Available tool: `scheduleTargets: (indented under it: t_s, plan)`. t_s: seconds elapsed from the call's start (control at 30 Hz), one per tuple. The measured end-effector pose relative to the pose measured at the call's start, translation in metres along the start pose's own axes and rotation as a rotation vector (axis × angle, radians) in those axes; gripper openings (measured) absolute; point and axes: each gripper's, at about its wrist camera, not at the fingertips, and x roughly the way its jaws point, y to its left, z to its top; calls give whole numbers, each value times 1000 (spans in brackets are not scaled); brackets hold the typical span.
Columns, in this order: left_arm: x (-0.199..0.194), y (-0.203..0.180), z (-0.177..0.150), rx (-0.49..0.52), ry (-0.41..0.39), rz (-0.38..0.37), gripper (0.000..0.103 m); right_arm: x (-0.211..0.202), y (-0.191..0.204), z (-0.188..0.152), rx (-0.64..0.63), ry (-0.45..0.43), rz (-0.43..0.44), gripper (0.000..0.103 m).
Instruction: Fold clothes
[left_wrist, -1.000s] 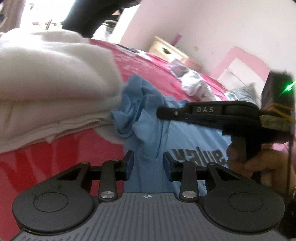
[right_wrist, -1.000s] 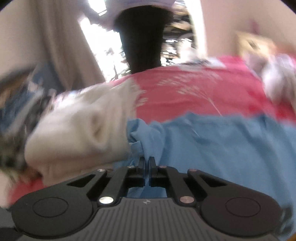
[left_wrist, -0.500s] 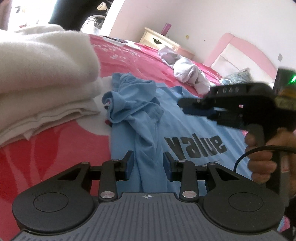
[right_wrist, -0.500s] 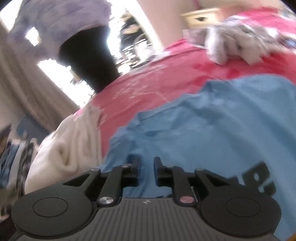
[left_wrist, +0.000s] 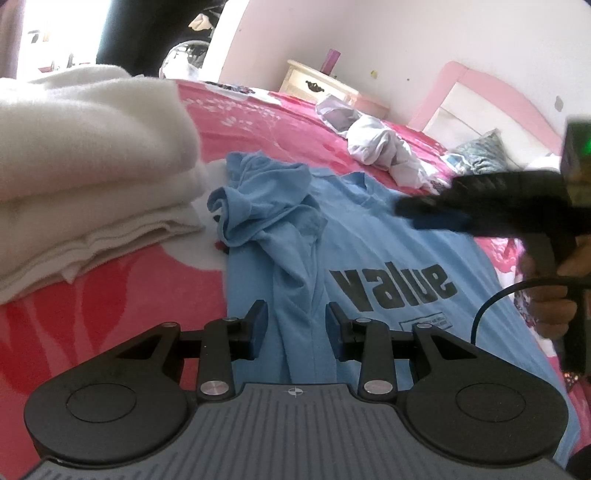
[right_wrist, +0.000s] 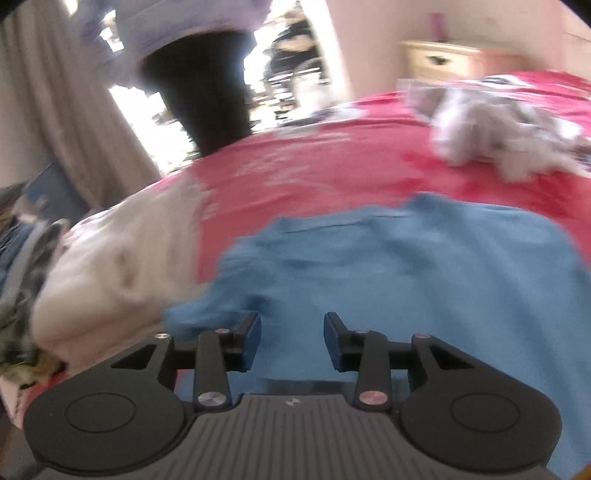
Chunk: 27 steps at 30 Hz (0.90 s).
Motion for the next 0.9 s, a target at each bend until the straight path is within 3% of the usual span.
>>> scheduleTargets:
  t_s: [0.13, 0.17, 0.2, 0.33, 0.4, 0.53, 0.63, 0.67, 0.73, 0.8, 0.9]
  plan:
    - [2, 4, 3, -10, 17, 20, 35, -29, -78, 8, 113, -61, -144, 43]
    - [3, 6, 4, -19, 22, 25, 35, -34, -97, 11, 151, -70, -163, 49]
    - [4, 7, 4, -28, 27, 27, 36, -35, -116, 15, 192, -71, -173, 55]
    - [11, 11, 6, -57, 49, 38, 37, -16, -172, 38, 279, -34, -179, 56]
    - [15, 10, 7, -58, 56, 46, 39, 2, -179, 50, 261, -7, -147, 63]
    - [21, 9, 7, -57, 57, 62, 43, 49, -178, 65, 256, 96, -74, 67]
    - [23, 7, 6, -55, 47, 75, 44, 71, -163, 65, 196, 139, -106, 69]
    - [23, 7, 5, -53, 44, 79, 44, 75, -156, 65, 153, 139, -126, 66]
    - [23, 5, 4, -49, 38, 86, 44, 78, -144, 62, 72, 138, -169, 48]
    - [23, 4, 3, -56, 29, 97, 43, 74, -147, 59, 91, 121, -166, 21]
    - [23, 2, 3, -52, 22, 115, 42, 66, -158, 55, 144, 97, -131, 12]
